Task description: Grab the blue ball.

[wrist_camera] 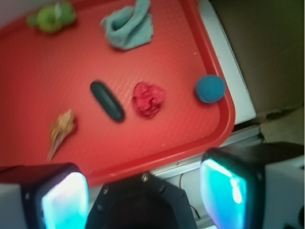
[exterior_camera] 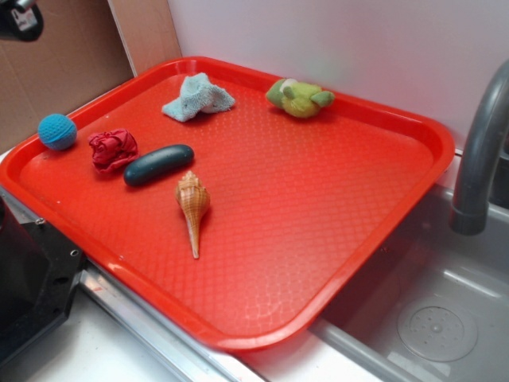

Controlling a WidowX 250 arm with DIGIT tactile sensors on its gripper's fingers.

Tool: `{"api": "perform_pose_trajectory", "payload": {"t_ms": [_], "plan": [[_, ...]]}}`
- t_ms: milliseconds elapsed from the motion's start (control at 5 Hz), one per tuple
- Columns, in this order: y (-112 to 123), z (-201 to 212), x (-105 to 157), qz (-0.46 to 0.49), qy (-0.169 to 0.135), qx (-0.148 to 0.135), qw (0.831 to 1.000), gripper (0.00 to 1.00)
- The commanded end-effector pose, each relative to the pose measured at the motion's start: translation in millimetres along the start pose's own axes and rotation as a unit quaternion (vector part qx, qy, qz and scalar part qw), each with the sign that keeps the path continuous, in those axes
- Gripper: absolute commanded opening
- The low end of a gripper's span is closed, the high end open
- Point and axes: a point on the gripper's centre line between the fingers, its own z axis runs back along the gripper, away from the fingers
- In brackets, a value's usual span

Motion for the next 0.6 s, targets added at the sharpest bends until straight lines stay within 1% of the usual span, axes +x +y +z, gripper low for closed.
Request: {"api": "perform_pose_trajectory", "payload": {"t_ms": [0,200,400], "plan": [[50,-40,13,0.211,-0.065,0.019,0.975,1.0],[57,-67,27,0.261,-0.06,0.018,0.963,1.0],[58,-94,51,0.293,-0.045,0.068,0.953,1.0]]}}
